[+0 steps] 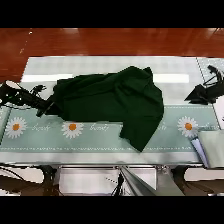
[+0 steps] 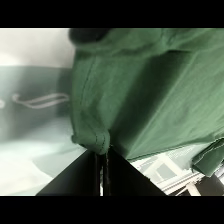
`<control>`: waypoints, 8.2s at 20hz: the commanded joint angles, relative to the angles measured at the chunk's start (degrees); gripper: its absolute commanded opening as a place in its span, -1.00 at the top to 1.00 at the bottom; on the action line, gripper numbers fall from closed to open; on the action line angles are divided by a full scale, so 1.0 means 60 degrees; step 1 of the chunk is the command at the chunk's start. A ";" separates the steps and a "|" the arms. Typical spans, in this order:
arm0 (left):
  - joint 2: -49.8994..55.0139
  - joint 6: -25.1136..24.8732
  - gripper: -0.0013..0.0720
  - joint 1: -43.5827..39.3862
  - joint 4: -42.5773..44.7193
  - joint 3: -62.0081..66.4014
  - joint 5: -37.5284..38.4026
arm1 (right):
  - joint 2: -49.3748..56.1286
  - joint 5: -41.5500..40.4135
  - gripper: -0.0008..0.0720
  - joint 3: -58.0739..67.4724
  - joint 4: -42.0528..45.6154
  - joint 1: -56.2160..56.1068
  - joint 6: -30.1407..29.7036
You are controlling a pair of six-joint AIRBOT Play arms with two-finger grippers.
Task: Fold the shirts.
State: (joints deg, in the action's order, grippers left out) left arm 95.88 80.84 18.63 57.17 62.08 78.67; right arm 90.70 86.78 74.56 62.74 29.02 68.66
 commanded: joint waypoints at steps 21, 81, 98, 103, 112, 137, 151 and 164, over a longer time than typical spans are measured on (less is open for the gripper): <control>-0.0433 -0.0765 0.91 -0.0040 -0.0047 0.0357 -0.0004 | -0.1038 -0.3581 0.92 -0.3585 -0.1566 -0.3945 0.0918; 0.0710 -0.2033 0.91 -0.2393 0.2269 0.7348 -0.3869 | 0.2390 -0.4863 0.91 0.6062 0.1847 -0.4422 0.3071; 0.2772 -0.0812 0.90 -0.1927 0.2324 0.7373 -0.0739 | 0.3537 -0.0433 0.85 0.6043 0.1687 -0.4455 0.4025; 0.2408 -0.0798 -0.14 -0.1392 0.2532 0.8302 0.0798 | 0.3461 0.1617 -0.19 0.6051 0.1865 -0.4437 0.2834; 0.1188 -0.0860 -0.52 0.0962 0.0903 0.4513 0.3778 | 0.0477 -0.1126 -0.34 0.1355 0.2186 -0.3187 0.2692; 0.0787 -0.0820 0.00 -0.0142 0.0135 0.1402 0.0670 | -0.0849 -0.2051 -0.19 -0.1377 0.0124 -0.1767 0.0940; 0.0976 -0.0860 0.91 -0.0215 0.0135 0.1399 0.0743 | -0.3646 -0.3639 -0.40 -0.5333 -0.0379 -0.1778 0.0517; 0.0976 -0.1362 0.91 -0.0189 0.0131 0.1399 0.0812 | -0.3166 -0.6772 -0.31 -0.7260 -0.2965 -0.4102 0.0841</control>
State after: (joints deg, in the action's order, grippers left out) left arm 101.78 73.65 17.34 58.11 70.46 83.61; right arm 69.71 50.72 31.99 44.03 10.76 70.70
